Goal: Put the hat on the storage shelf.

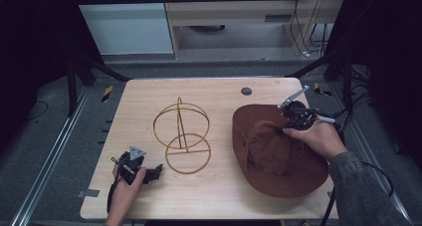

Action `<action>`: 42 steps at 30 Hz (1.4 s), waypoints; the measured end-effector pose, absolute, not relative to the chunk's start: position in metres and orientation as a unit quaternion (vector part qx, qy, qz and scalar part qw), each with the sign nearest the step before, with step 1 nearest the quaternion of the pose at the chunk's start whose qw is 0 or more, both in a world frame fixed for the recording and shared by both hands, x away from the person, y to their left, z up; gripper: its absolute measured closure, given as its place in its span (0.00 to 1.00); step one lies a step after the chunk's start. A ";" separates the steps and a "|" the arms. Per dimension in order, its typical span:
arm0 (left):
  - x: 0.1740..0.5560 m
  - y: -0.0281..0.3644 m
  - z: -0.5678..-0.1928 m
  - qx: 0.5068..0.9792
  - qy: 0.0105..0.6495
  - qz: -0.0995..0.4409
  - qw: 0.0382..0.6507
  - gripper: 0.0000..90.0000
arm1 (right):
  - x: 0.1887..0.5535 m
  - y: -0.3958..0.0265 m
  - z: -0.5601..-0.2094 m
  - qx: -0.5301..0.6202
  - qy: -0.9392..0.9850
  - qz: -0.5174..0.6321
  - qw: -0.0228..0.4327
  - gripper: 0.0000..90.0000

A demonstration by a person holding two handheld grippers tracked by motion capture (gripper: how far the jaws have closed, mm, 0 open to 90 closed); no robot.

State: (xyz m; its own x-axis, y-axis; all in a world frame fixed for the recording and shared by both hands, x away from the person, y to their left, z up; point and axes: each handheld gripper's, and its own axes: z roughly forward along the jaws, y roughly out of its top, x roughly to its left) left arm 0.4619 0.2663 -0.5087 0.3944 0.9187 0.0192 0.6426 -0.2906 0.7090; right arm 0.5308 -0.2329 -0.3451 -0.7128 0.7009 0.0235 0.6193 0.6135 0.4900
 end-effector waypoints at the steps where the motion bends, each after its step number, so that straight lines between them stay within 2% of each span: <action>1: 0.462 0.266 -0.509 0.773 0.505 0.219 0.316 0.00 | 0.531 -0.233 -0.345 0.369 0.894 0.239 0.085 0.99; 12: 0.462 0.266 -0.509 0.772 0.506 0.219 0.316 0.00 | 0.530 -0.225 -0.290 0.367 0.874 0.295 0.117 0.99; 42: 0.462 0.266 -0.509 0.774 0.504 0.218 0.316 0.00 | 0.519 -0.190 -0.212 0.320 0.864 0.353 0.160 0.99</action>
State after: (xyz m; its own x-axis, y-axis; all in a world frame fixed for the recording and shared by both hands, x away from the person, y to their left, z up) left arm 0.4620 0.2661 -0.5086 0.3971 0.9176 0.0192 0.6419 -0.2926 0.7088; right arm 0.5186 -0.1898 -0.2116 -0.7444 0.6658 -0.0502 0.4399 0.5456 0.7133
